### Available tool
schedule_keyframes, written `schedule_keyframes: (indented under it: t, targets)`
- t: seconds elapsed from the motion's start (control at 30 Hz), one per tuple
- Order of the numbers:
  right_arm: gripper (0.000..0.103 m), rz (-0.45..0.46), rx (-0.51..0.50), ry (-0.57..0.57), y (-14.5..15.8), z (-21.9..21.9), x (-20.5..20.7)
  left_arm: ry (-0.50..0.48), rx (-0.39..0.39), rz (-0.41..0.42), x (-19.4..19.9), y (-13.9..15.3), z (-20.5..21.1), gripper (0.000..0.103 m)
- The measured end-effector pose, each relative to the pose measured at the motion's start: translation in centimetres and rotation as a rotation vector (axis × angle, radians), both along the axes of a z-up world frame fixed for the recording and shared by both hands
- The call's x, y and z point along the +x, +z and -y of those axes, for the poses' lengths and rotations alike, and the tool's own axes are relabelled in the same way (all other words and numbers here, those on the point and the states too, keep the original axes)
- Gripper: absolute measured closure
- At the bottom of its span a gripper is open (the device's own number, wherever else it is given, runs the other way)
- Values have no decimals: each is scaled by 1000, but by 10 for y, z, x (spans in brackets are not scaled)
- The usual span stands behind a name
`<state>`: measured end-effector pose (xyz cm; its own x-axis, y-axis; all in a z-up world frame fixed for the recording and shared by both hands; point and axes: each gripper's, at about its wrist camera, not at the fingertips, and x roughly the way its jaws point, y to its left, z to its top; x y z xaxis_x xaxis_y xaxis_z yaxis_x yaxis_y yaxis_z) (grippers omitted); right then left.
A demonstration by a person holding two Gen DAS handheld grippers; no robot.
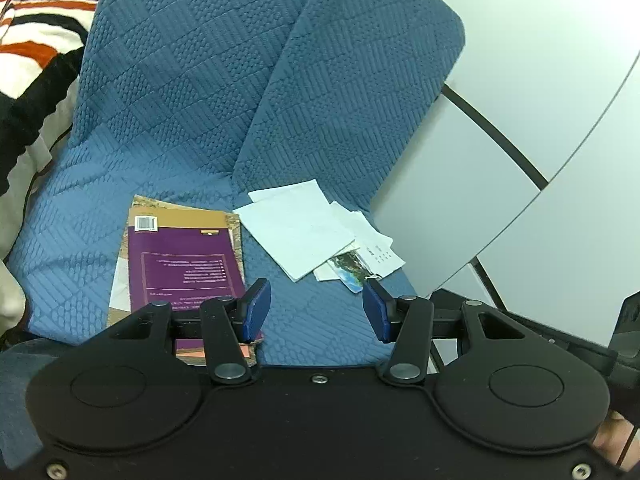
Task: Organize objects
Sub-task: 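Open both grippers and pull back from the book stack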
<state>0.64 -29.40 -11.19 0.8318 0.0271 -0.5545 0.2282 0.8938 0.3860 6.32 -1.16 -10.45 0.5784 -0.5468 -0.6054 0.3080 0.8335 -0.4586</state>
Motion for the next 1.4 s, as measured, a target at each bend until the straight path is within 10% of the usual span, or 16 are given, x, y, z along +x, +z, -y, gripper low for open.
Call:
schedule_keyframes:
  t: [1.4]
  targets:
    - [73,-49,9,-23,-23,31,-28,-11,24,10,-15,-7,48,34]
